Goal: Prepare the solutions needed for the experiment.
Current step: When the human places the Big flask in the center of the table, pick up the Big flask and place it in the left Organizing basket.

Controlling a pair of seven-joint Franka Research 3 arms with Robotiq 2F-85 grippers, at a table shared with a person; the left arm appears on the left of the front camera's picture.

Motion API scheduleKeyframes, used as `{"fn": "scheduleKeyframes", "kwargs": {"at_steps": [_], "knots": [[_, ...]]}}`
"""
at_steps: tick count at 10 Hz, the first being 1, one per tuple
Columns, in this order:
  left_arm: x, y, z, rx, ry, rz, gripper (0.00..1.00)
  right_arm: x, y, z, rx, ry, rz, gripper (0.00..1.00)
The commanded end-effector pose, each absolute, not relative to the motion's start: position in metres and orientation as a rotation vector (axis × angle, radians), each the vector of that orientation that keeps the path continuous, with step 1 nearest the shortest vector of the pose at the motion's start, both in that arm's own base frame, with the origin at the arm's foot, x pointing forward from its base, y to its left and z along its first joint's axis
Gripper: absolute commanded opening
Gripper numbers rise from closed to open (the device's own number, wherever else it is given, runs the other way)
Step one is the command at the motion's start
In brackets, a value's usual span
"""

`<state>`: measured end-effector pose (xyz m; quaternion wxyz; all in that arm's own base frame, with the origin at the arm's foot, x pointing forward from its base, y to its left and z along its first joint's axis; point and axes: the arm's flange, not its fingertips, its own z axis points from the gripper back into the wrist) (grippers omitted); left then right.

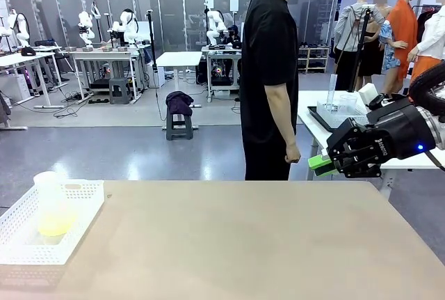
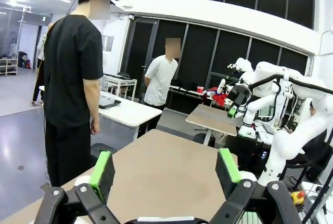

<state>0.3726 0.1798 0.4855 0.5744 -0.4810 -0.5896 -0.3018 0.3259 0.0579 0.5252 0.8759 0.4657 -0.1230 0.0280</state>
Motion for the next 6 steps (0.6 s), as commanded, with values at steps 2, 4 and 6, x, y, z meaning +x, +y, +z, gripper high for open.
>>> {"fn": "scheduleKeyframes", "kwargs": {"at_steps": [2,4,6], "knots": [[0.373,0.180,0.485,-1.127,-1.381,-0.707,1.00,0.327,0.058,0.525,0.987,-0.271,0.073,0.23],[0.355,0.135,0.503,-1.254,-1.312,-0.609,1.00,0.327,0.058,0.525,0.987,-0.271,0.073,0.23],[0.345,0.107,0.515,-1.344,-1.186,-0.544,1.00,0.327,0.058,0.525,0.987,-0.271,0.073,0.23]]}}
